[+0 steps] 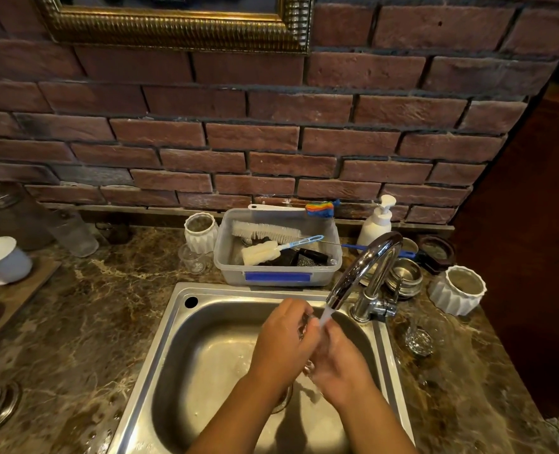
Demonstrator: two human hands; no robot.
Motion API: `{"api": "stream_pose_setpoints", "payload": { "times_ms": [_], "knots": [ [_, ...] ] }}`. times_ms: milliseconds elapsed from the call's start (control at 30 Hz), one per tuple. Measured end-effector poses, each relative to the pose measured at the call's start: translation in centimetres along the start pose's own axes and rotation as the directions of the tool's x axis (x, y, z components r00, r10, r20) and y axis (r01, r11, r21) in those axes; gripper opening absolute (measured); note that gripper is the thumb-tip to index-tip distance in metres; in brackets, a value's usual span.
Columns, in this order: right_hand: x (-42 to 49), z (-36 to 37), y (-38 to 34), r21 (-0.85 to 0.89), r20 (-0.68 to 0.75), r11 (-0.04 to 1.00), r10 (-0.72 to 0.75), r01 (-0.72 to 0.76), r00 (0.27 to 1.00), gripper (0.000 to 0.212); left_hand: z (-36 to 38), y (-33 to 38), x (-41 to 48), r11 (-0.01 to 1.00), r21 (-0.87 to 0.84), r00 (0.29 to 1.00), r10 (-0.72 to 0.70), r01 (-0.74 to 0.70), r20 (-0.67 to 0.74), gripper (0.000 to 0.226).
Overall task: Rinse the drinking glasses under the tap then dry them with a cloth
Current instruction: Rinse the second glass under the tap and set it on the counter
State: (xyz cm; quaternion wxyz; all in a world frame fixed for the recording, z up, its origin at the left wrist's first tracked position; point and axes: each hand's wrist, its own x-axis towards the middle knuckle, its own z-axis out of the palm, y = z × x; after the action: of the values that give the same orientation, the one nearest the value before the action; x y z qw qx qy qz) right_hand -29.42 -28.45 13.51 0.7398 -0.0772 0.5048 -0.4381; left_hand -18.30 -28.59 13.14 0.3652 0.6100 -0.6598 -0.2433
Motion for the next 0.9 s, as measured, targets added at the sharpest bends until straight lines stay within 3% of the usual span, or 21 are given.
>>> {"api": "stream_pose_setpoints", "payload": {
  "times_ms": [67, 100, 167, 200, 267, 300, 333, 400, 433, 467, 533, 567, 633, 700, 767, 800, 900],
  "knots": [
    [-0.1, 0.3, -0.2, -0.244, -0.028, 0.962, -0.135, 0.124, 0.990, 0.032, -0.2, 0.4, 0.3, 0.964, -0.180, 0.980, -0.189, 0.196, 0.058, 0.009],
    [-0.2, 0.5, -0.3, -0.417, -0.027, 0.885, -0.241, 0.208, 0.970, 0.032, -0.1, 0.6, 0.3, 0.907, -0.270, 0.946, -0.304, 0.324, 0.114, 0.013],
    [-0.8, 0.5, -0.5, -0.704, 0.136, 0.587, -0.441, 0.400, 0.887, 0.035, 0.0, 1.1, 0.5, 0.664, -0.450, 0.799, -0.543, 0.598, 0.259, 0.021],
    [-1.0, 0.3, -0.4, -0.769, 0.285, 0.402, -0.481, 0.497, 0.829, 0.035, -0.2, 1.1, 0.4, 0.468, -0.540, 0.695, -0.623, 0.699, 0.359, 0.022],
    [-1.5, 0.0, -0.4, -0.798, 0.551, -0.033, -0.446, 0.602, 0.705, 0.031, -1.2, 0.6, 0.2, 0.078, -0.609, 0.508, -0.640, 0.789, 0.576, 0.021],
    [-1.6, -0.1, -0.4, -0.764, 0.640, -0.236, -0.397, 0.601, 0.658, 0.035, -1.7, 0.2, 0.0, -0.065, -0.599, 0.461, -0.573, 0.798, 0.678, 0.022],
    [-1.7, 0.0, -0.4, -0.721, 0.692, -0.364, -0.331, 0.589, 0.642, 0.043, -2.2, -0.3, -0.3, -0.181, -0.587, 0.449, -0.483, 0.789, 0.752, 0.021],
    [-1.9, 0.3, -0.1, -0.703, 0.696, -0.446, -0.275, 0.554, 0.663, 0.055, -2.7, -0.2, -0.8, -0.290, -0.569, 0.448, -0.390, 0.770, 0.805, 0.021],
    [-1.8, 0.3, 0.3, -0.740, 0.663, -0.404, -0.301, 0.538, 0.686, 0.054, -2.6, 0.0, -0.8, -0.261, -0.586, 0.445, -0.443, 0.767, 0.779, 0.021],
    [-1.8, 0.3, 0.7, -0.788, 0.615, -0.301, -0.348, 0.537, 0.708, 0.049, -2.2, 0.1, -0.7, -0.160, -0.625, 0.461, -0.543, 0.764, 0.702, 0.020],
    [-1.7, 0.6, 1.7, -0.828, 0.472, 0.061, -0.459, 0.557, 0.753, 0.036, -1.1, 0.0, -0.3, 0.183, -0.656, 0.567, -0.698, 0.732, 0.438, 0.020],
    [-1.5, 0.8, 1.9, -0.798, 0.363, 0.276, -0.491, 0.536, 0.792, 0.033, -0.7, 0.1, 0.0, 0.373, -0.624, 0.651, -0.697, 0.686, 0.299, 0.022],
    [-1.3, 1.3, 1.5, -0.628, 0.116, 0.668, -0.426, 0.399, 0.897, 0.026, -0.4, 0.2, 0.2, 0.716, -0.467, 0.833, -0.547, 0.518, 0.086, 0.020],
    [-0.8, 1.3, 0.9, -0.349, -0.030, 0.915, -0.225, 0.201, 0.974, 0.026, -0.7, 0.3, -0.1, 0.935, -0.227, 0.959, -0.283, 0.273, -0.013, 0.014],
    [-0.4, 0.8, 0.4, -0.101, -0.044, 0.993, -0.059, 0.054, 0.997, 0.030, -0.8, 0.7, -0.3, 0.998, 0.042, 0.999, -0.039, 0.039, 0.002, 0.011],
    [-0.2, 0.6, 0.2, -0.049, -0.026, 0.998, -0.028, 0.027, 0.999, 0.030, -0.7, 0.5, -0.2, 0.995, 0.098, 1.000, 0.004, -0.006, 0.017, 0.013],
    [-0.3, 0.4, -0.1, -0.195, -0.010, 0.976, -0.102, 0.098, 0.995, 0.027, -0.7, 0.6, 0.1, 0.985, -0.099, 0.990, -0.140, 0.142, 0.028, 0.011]
  ]
}}
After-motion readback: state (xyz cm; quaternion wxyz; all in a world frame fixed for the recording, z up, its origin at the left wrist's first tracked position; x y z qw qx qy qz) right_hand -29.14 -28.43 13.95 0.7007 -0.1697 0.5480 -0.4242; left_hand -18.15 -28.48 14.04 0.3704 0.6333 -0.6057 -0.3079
